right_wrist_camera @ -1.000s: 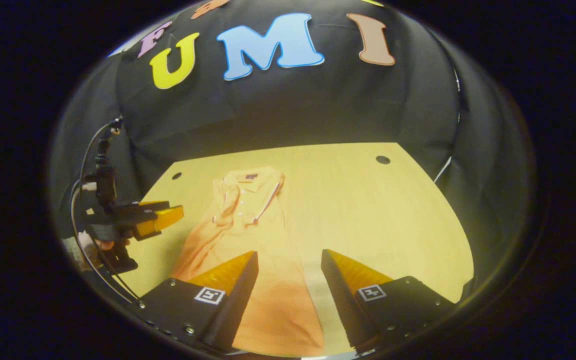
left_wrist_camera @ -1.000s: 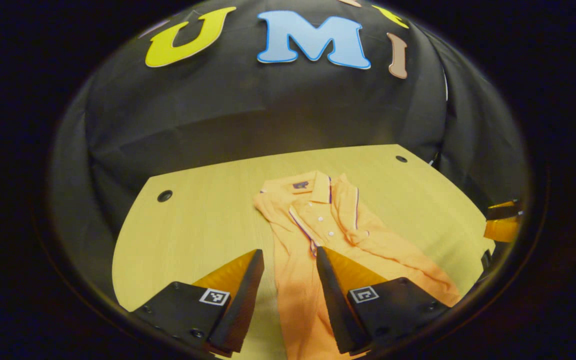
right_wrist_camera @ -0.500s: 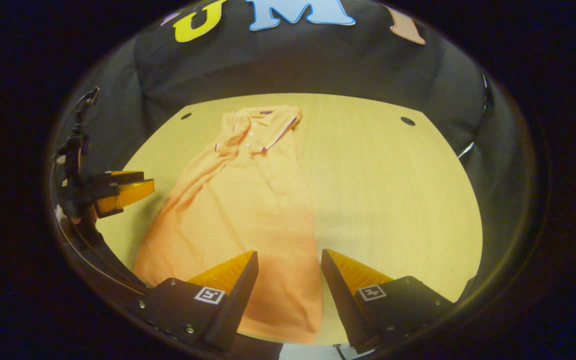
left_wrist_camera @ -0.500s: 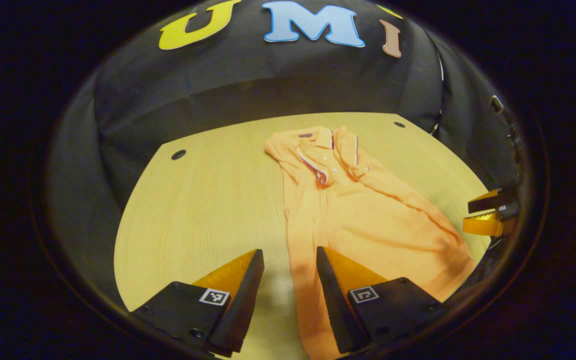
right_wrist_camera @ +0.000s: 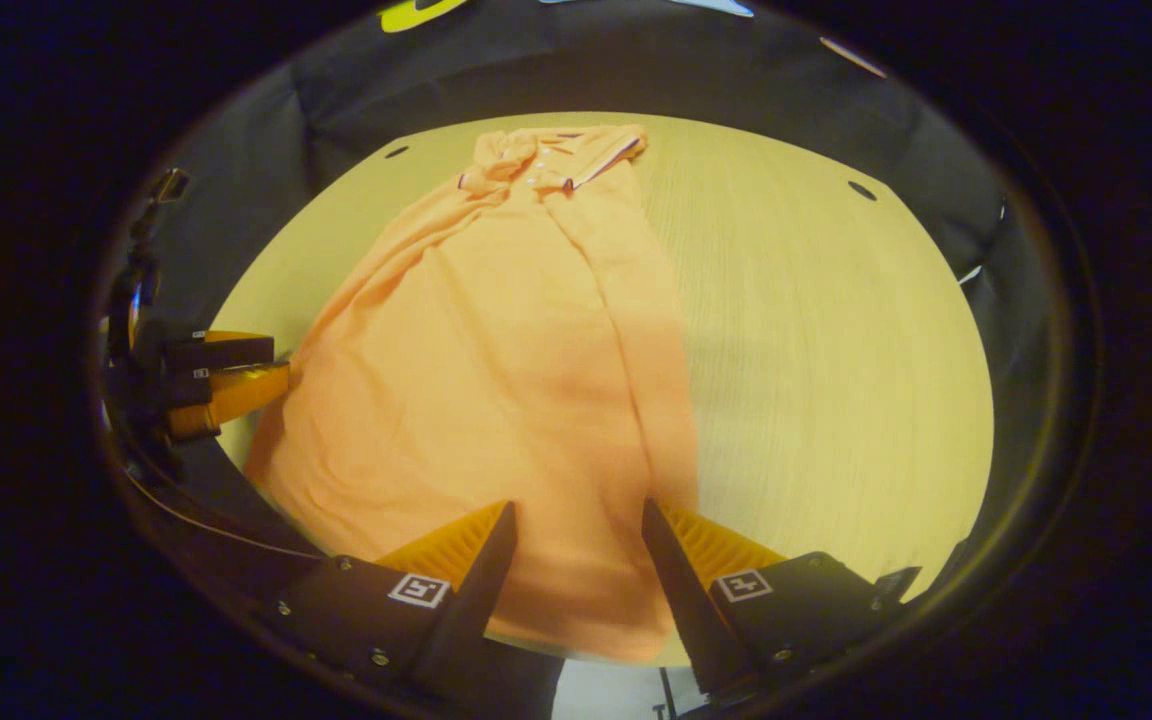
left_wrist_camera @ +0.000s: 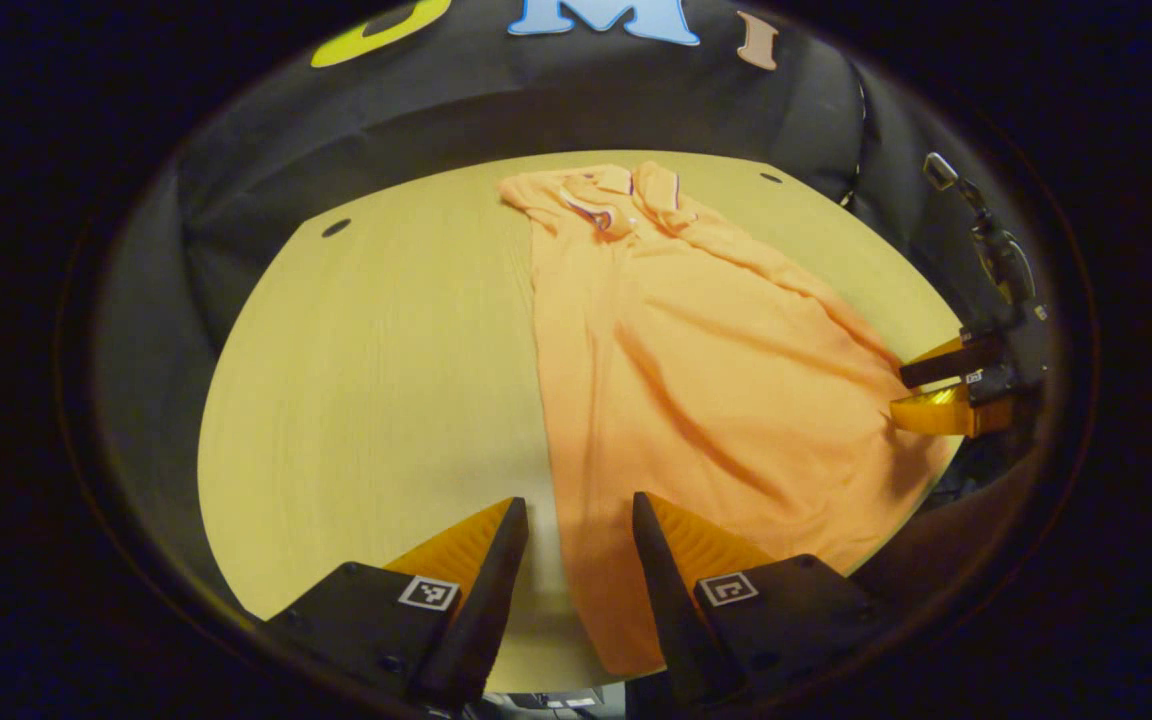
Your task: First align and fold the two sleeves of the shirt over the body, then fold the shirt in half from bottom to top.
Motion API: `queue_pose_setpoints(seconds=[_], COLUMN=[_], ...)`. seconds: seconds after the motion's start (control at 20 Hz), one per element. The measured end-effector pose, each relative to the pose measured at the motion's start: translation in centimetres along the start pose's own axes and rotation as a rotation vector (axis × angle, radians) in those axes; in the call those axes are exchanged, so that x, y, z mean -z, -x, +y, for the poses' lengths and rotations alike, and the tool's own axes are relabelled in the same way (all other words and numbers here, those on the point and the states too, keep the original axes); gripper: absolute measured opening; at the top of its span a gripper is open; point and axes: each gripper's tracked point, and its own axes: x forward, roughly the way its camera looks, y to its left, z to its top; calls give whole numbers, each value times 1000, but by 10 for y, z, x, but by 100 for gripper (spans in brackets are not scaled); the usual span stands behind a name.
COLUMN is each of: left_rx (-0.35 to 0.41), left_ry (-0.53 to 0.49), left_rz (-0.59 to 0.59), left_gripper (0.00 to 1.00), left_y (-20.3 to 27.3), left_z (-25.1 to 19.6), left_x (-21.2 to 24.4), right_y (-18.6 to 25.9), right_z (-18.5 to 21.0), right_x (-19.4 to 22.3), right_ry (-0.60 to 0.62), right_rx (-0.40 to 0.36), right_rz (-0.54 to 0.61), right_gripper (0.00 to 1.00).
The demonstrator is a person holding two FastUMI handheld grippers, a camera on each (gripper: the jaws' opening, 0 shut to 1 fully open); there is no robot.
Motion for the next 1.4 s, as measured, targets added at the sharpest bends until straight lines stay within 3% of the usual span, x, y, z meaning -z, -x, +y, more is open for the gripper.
queue_pose_setpoints(seconds=[0.35, 0.5, 0.6, 0.65, 0.7, 0.75, 0.8, 0.9, 0.95, 1.0, 1.05, 1.15, 1.2, 1.4], left_rx=[-21, -28, -30, -32, -10, -15, 10, -8, -12, -10, -9, -10, -9, -14], left_ry=[-16, -21, -42, -54, -52, -82, -99, -135, -130, -117, -106, -110, -110, -91], left_rz=[18, 16, -4, -17, -43, -43, -50, -50, -49, -51, -50, -44, -44, -41], left_gripper=[71, 78, 74, 78, 69, 51, 51, 21, 9, 7, 7, 6, 6, 6], left_y=[-3, -4, -3, -2, -2, -1, -4, -5, -5, -6, -7, -7, -7, -7], left_z=[-2, -4, -6, -6, -14, -13, -20, -22, -21, -21, -22, -21, -21, -17], left_x=[7, 7, 7, 7, 6, 8, 10, 6, 6, 5, 4, 4, 3, -4], right_y=[-4, -5, -5, -4, -5, -5, -5, -7, -8, -8, -9, -12, -11, -7], right_z=[-2, -2, 1, 0, 0, 1, 2, 7, 10, 11, 10, 8, 9, 10], right_x=[4, 6, 6, 5, 6, 5, 5, 1, 2, 0, 2, 1, 0, -2], right_ry=[33, 92, 100, 89, 88, 90, 92, 91, 91, 89, 69, 18, -4, -23], right_rx=[9, 40, 53, 55, 54, 51, 48, 26, 11, -9, -16, -38, -48, -64], right_rz=[18, 21, 15, 8, 10, 7, 1, -28, -30, -32, -25, -2, 6, 30], right_gripper=[83, 84, 85, 87, 84, 84, 87, 67, 45, 22, 9, 7, 1, 0])
